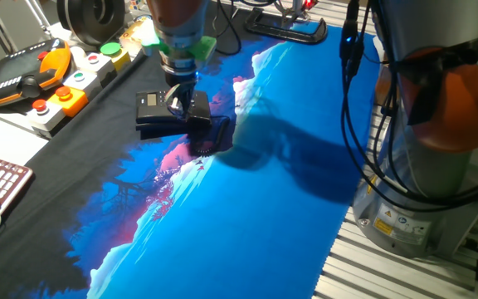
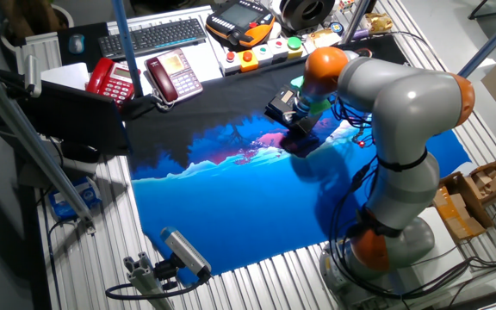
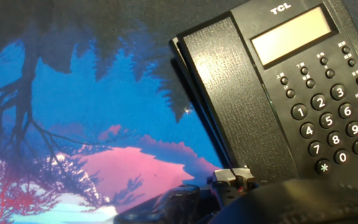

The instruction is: Place the handset of the telephone on the corresponding phone cradle

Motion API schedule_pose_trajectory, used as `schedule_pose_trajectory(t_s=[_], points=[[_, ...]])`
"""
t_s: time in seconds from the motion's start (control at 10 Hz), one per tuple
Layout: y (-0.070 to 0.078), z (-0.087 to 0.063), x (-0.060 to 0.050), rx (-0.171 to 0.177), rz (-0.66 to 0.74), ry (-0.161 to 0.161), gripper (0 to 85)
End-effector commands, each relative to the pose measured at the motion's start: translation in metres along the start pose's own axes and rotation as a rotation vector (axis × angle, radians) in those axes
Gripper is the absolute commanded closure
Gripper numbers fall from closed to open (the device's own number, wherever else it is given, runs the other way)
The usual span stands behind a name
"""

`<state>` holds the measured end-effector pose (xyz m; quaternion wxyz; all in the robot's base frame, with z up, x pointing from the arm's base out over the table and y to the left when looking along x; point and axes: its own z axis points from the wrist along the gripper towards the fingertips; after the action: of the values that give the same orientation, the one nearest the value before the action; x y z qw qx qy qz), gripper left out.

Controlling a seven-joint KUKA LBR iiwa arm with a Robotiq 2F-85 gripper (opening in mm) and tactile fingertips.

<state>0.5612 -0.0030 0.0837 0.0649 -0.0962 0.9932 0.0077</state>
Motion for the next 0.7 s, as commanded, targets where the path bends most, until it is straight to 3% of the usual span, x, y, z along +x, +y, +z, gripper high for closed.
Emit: schedule_pose_trajectory(t_s=[0.0, 0.6], points=[[0.0005, -0.0015, 0.0010, -0.001, 0.002, 0.003, 84.3], [0.0021, 0.0021, 0.0010, -0.005, 0.011, 0.001, 84.3]])
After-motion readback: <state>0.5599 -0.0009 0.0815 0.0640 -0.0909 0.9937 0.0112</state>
